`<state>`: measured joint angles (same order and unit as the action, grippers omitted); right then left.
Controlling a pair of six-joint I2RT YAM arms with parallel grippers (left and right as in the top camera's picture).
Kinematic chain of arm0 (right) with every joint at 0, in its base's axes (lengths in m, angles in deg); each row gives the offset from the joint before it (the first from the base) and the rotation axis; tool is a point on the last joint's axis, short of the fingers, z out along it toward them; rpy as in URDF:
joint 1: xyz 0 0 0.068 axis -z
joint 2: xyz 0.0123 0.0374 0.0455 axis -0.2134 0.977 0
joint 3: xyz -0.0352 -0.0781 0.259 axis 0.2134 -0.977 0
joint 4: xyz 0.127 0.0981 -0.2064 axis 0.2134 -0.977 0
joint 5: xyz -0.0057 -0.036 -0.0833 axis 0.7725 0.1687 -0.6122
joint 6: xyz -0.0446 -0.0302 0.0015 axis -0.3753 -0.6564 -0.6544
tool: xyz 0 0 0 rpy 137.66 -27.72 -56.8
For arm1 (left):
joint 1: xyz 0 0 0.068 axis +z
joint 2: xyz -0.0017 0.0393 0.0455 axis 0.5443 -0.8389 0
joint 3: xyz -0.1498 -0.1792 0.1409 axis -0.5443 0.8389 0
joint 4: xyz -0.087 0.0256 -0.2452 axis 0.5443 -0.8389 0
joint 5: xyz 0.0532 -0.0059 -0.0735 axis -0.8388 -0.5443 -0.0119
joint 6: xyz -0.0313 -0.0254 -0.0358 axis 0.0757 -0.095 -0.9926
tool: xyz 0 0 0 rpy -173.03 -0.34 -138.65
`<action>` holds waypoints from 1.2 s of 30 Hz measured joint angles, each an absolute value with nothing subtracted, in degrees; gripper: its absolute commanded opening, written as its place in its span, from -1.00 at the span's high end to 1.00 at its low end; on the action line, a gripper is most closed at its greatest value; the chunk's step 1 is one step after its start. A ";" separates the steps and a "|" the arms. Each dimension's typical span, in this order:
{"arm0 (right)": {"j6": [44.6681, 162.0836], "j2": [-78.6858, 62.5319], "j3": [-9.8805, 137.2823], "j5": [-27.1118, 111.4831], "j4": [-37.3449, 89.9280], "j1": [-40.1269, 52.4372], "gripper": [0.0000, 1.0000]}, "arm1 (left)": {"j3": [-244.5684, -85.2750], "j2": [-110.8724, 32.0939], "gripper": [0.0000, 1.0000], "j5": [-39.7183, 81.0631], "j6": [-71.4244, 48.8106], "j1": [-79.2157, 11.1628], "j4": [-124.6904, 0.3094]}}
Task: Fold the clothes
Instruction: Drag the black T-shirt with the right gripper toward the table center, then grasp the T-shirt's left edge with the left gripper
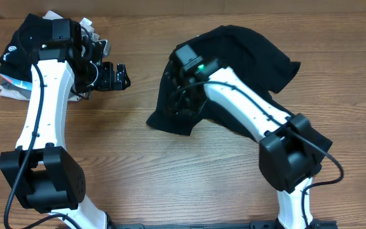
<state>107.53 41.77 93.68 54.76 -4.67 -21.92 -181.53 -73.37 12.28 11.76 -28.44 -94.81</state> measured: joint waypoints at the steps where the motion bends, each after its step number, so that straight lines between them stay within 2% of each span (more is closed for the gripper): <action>1: 107.79 41.20 93.77 54.35 -5.30 -21.05 -0.25 | -181.53 -73.37 -1.00 12.28 11.94 -28.44 -95.05; 2: 108.53 39.30 93.77 52.40 -7.05 -18.84 -0.75 | -181.55 -73.37 -1.00 12.30 12.48 -28.49 -95.56; 3: 109.17 38.51 93.77 51.49 -7.53 -18.05 -0.78 | -181.55 -73.37 -1.00 12.28 12.99 -28.49 -95.75; 13: 110.24 26.71 94.25 37.54 -22.11 -4.13 -0.82 | -181.64 -73.37 -1.00 14.09 17.27 -36.20 -99.99; 17: 110.44 23.21 94.27 34.55 -26.18 -3.43 -0.82 | -181.64 -73.37 -1.00 14.22 17.84 -40.42 -105.74; 22: 111.07 17.64 94.29 33.37 -30.31 -3.52 -0.82 | -181.64 -73.37 -1.00 12.91 17.82 -44.31 -107.16; 24: 111.90 14.95 94.29 33.21 -32.16 -3.54 -0.82 | -181.64 -73.37 -0.91 11.49 17.29 -45.25 -107.34; 29: 115.18 5.81 94.27 32.38 -36.65 -3.54 -0.82 | -181.66 -73.37 -0.85 7.32 13.73 -45.97 -108.80; 36: 119.99 -5.53 85.61 28.58 -35.75 -3.52 -0.82 | -179.39 -73.37 -0.87 5.48 9.56 -46.19 -100.36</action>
<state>119.99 -5.53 85.61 28.58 -35.75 -3.52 -179.39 -73.37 5.48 9.56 -46.19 -100.36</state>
